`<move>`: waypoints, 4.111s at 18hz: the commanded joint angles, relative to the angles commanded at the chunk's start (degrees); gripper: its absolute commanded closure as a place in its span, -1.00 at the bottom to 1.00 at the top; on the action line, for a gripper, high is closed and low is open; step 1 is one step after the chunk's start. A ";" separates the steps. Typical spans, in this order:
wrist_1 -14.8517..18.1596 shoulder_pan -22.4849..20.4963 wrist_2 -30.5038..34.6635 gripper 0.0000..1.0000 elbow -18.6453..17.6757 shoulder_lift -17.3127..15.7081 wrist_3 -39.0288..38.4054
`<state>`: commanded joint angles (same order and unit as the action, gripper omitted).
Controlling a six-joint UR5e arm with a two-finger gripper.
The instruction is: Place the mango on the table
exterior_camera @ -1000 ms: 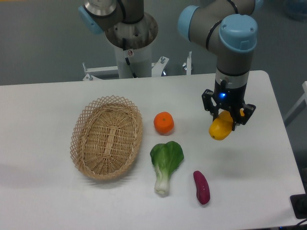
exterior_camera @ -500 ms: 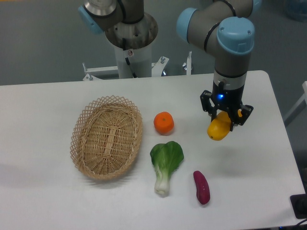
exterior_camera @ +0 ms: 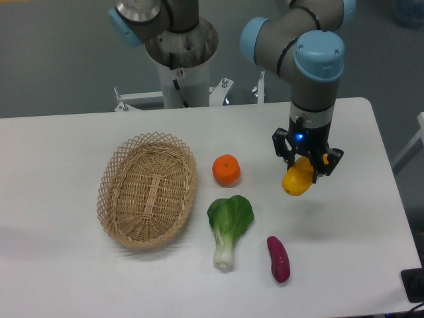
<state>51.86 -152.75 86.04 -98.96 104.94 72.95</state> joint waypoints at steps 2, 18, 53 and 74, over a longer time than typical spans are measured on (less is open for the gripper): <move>-1.32 -0.09 0.17 0.09 -0.62 0.18 0.52; -6.69 -5.27 0.44 0.09 -9.93 3.43 20.57; -6.87 -5.10 0.00 -1.00 -2.65 0.01 12.75; 13.88 -19.51 -5.80 -1.00 8.88 -6.41 32.96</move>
<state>65.74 -172.26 80.24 -90.09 98.53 105.90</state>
